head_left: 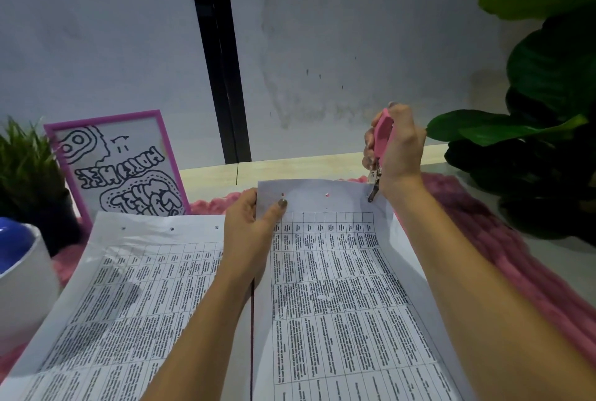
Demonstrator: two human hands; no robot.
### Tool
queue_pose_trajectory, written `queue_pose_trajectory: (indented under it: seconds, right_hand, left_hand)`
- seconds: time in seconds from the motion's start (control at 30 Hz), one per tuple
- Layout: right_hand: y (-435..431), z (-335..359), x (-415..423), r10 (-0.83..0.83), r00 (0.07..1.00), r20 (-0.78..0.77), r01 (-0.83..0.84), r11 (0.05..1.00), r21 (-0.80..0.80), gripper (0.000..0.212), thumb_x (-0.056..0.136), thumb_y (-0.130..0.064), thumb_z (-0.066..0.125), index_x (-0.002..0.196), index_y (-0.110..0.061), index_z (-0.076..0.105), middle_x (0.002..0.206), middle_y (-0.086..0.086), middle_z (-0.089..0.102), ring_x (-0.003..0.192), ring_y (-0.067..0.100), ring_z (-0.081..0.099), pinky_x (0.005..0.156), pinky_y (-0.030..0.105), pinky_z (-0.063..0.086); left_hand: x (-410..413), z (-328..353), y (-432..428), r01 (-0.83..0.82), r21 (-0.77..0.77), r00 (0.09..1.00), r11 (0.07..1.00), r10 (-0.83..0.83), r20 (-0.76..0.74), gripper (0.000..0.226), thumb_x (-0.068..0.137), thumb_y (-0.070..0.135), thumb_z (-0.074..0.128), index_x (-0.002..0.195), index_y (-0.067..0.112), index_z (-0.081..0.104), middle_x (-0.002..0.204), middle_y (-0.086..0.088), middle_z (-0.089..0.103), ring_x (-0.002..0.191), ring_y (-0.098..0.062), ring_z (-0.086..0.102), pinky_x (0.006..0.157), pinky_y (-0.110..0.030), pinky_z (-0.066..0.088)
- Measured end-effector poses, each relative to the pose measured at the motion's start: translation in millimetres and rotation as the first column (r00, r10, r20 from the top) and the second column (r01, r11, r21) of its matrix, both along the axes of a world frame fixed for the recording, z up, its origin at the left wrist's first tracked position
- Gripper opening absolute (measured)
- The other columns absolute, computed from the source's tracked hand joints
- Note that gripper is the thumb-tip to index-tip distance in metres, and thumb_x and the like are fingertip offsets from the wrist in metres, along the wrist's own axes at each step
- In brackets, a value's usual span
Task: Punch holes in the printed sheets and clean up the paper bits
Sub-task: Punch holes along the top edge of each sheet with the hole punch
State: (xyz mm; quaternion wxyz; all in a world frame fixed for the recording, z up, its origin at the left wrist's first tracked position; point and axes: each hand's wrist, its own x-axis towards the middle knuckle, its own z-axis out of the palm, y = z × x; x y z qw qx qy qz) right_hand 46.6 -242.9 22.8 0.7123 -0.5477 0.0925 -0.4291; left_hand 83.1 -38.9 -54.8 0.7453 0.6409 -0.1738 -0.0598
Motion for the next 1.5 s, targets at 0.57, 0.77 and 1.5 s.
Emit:
queue_pose_trajectory:
  seconds: [0.57,0.77,1.5]
  right_hand:
    - [1,-2,-2,-0.047,0.999,0.016,0.047,0.999,0.023,0.032,0.087,-0.034,0.048,0.073,-0.006,0.055,0.052,0.007,0.05,0.037,0.019,0.038,0.04,0.023,0.032]
    - [7,-5,-16,0.004,0.996,0.088,-0.002,1.0,-0.013,0.051,0.079,-0.055,0.052,0.092,-0.006,0.057,0.062,0.007,0.054,0.044,0.021,0.047,0.044,0.027,0.042]
    - [16,-4,-27,0.099,0.983,0.152,-0.102,0.995,0.012,0.055,0.073,-0.058,0.052,0.093,-0.006,0.058,0.065,0.01,0.051,0.046,0.02,0.042,0.042,0.027,0.037]
  left_hand:
    - [-10,3,-3,-0.096,0.096,0.985,0.991,0.081,0.15,0.024,0.09,0.015,0.068,0.113,0.014,0.061,0.107,-0.003,0.07,0.099,-0.012,0.068,0.089,-0.044,0.058]
    - [-35,25,-28,-0.496,0.255,0.495,0.83,0.029,0.868,0.057,0.088,0.027,0.069,0.138,0.01,0.048,0.137,-0.008,0.053,0.133,-0.022,0.043,0.118,-0.043,0.026]
    - [-27,52,-77,-0.481,0.697,0.531,0.531,-0.456,0.714,0.019,0.097,0.036,0.05,0.094,0.026,0.065,0.056,0.017,0.04,0.067,-0.013,0.044,0.097,-0.036,0.031]
